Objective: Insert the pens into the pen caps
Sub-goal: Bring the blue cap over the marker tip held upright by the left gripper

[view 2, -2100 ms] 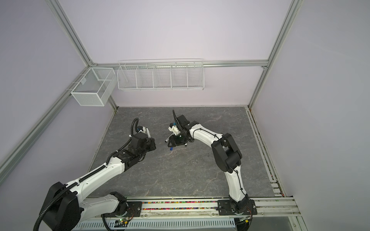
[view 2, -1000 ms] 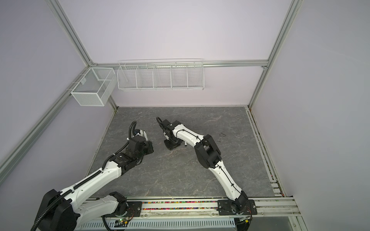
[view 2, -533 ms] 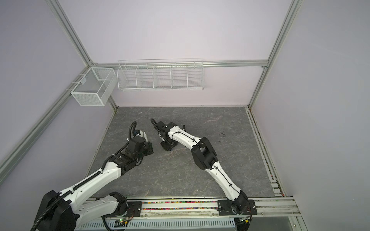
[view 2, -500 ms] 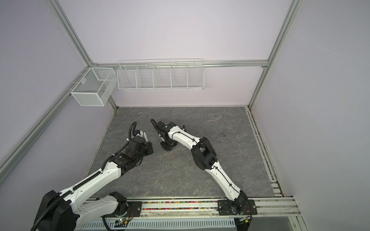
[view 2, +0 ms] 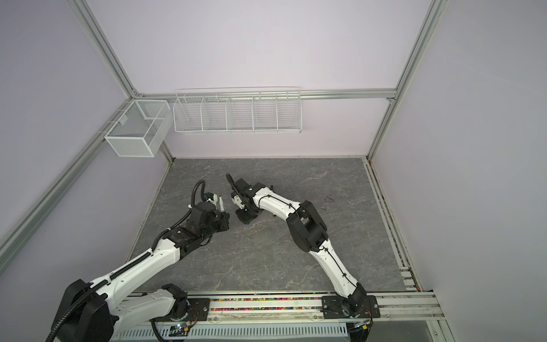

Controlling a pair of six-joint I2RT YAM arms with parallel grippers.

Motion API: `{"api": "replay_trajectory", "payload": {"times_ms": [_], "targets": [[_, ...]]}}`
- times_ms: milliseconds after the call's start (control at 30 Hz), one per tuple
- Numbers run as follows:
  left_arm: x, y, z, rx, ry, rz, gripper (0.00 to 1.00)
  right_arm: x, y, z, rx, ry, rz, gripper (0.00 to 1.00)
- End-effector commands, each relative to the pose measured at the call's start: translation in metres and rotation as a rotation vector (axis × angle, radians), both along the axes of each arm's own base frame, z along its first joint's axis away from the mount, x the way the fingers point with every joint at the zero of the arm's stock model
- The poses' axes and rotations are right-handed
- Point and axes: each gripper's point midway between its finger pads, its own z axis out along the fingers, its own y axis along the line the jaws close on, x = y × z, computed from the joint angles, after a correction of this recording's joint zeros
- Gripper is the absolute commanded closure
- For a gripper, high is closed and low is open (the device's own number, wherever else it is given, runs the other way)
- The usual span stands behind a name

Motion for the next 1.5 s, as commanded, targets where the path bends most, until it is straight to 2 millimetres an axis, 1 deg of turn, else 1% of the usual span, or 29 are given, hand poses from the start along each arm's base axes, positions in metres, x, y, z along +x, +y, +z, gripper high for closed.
{"api": "replay_trajectory", "payload": {"times_ms": [0,33,100,167,200,300,400,467,633,900,1100,1300,1467], "targets": [[-0.008,-0.037,0.0,-0.074,-0.007,-0.22,1.0,0.037,0.006,0.105,0.407,-0.075,-0.126,0.89],[-0.008,-0.045,0.0,-0.09,-0.005,-0.254,1.0,0.042,-0.003,0.122,0.491,-0.069,-0.172,0.89],[-0.01,-0.056,0.004,-0.117,-0.014,-0.314,1.0,0.049,-0.017,0.147,0.633,-0.058,-0.227,0.9],[-0.013,-0.067,0.008,-0.147,-0.029,-0.374,1.0,0.05,-0.025,0.165,0.754,-0.036,-0.235,0.9],[-0.014,-0.07,0.009,-0.157,-0.034,-0.389,1.0,0.049,-0.026,0.171,0.789,-0.024,-0.231,0.9],[-0.017,-0.076,0.01,-0.168,-0.04,-0.422,1.0,0.043,-0.026,0.177,0.834,0.005,-0.201,0.89],[-0.022,-0.083,0.008,-0.159,-0.039,-0.456,1.0,0.041,-0.022,0.18,0.87,0.025,-0.193,0.89],[-0.025,-0.086,0.006,-0.145,-0.037,-0.468,1.0,0.04,-0.017,0.186,0.906,0.036,-0.177,0.89],[-0.026,-0.088,0.007,-0.129,-0.041,-0.47,1.0,0.036,-0.012,0.182,0.903,0.064,-0.146,0.89],[-0.025,-0.082,0.008,-0.119,-0.058,-0.438,1.0,0.027,-0.021,0.177,0.832,0.045,-0.118,0.9],[-0.022,-0.081,0.007,-0.119,-0.06,-0.423,1.0,0.016,-0.026,0.164,0.793,0.077,-0.103,0.89],[-0.021,-0.081,0.005,-0.119,-0.055,-0.42,1.0,0.013,-0.029,0.169,0.797,0.066,-0.102,0.89],[-0.02,-0.083,0.003,-0.119,-0.048,-0.425,1.0,0.022,-0.031,0.179,0.815,0.025,-0.127,0.89]]}}
